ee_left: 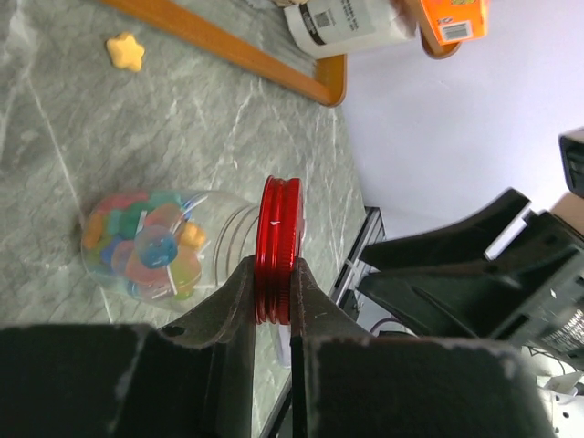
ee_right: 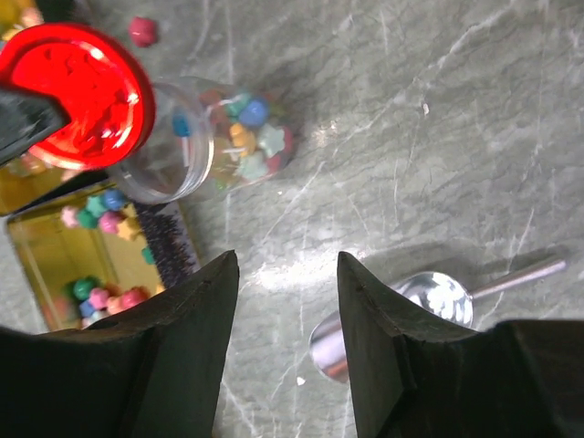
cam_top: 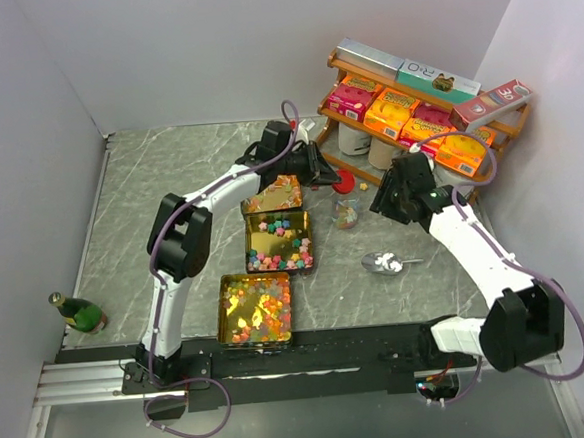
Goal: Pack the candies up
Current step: Close the bottle lid on the packing bottle.
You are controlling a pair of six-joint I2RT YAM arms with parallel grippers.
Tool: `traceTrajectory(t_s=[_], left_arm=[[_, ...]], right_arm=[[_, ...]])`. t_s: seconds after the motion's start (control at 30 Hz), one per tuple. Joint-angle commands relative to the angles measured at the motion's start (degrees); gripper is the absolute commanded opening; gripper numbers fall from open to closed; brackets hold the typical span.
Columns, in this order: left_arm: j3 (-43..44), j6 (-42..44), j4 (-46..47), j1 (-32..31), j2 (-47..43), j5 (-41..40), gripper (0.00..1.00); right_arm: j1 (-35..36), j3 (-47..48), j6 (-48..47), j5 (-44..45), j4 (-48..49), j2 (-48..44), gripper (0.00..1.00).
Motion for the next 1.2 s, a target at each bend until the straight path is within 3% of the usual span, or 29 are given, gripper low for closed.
traceTrajectory(t_s=[0.0, 0.43, 0.9, 1.17], left_arm=[[-1.3, -0.9, 0.9, -0.1, -1.2, 0.5, 0.01], [-1.8, 3.5, -5.7, -0.5, -0.8, 0.4, 0.13], [1.9, 7.3, -12.5, -1.0, 0.5, -2.2, 0.33], [3.0, 8.7, -14.4, -1.6, -0.2, -3.3, 0.38]], right_arm=[[-0.4, 2.6, 0.5, 1.9, 4.5, 2.0, 0.54], [-0.5, 11.1, -0.1, -3.0, 8.3, 13.7, 0.54], [-0.5, 13.3, -1.5, -6.4, 10.3, 18.4, 0.59], [-0.4, 12.5, -1.5, -6.9, 10.9, 18.2, 0.59]])
